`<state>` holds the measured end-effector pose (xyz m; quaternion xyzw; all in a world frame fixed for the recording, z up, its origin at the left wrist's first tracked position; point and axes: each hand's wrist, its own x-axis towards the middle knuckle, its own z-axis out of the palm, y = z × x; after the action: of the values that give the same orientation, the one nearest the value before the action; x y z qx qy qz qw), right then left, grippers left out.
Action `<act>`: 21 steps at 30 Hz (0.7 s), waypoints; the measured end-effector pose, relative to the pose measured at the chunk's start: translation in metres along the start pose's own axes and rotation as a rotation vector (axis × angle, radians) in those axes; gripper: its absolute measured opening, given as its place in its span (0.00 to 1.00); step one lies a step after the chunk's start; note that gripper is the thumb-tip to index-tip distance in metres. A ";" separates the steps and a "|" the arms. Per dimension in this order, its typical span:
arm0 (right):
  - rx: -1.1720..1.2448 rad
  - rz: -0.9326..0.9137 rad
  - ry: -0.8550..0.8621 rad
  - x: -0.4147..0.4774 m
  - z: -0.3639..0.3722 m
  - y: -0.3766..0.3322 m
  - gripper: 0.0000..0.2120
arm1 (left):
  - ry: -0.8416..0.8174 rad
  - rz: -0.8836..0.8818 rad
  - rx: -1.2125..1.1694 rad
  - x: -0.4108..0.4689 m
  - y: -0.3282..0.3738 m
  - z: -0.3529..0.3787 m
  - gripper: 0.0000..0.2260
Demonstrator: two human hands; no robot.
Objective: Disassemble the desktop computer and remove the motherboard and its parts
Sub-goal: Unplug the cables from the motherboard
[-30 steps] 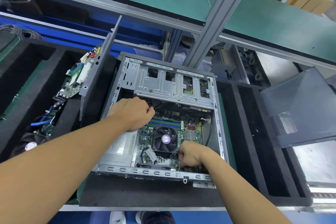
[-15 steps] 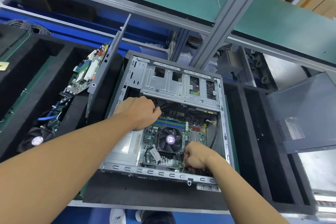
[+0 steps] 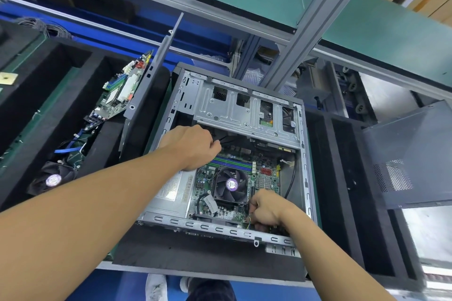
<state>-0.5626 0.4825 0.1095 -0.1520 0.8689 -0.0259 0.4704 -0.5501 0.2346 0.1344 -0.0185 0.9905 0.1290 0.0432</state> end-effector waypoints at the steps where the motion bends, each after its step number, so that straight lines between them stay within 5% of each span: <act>1: 0.010 0.007 -0.005 0.000 0.001 0.001 0.06 | 0.003 0.000 0.002 0.000 0.000 0.000 0.27; 10: -0.224 0.076 -0.046 0.008 0.013 -0.002 0.25 | 0.032 0.005 -0.003 0.001 -0.001 0.003 0.27; 14: -0.231 0.104 -0.041 0.015 0.015 -0.005 0.17 | 0.043 0.010 0.000 0.003 -0.001 0.006 0.27; 21: -0.233 0.062 -0.100 0.014 0.016 -0.005 0.20 | 0.060 0.007 0.004 0.003 -0.002 0.008 0.27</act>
<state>-0.5551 0.4754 0.0899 -0.1800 0.8456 0.0975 0.4931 -0.5525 0.2345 0.1254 -0.0186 0.9917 0.1263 0.0129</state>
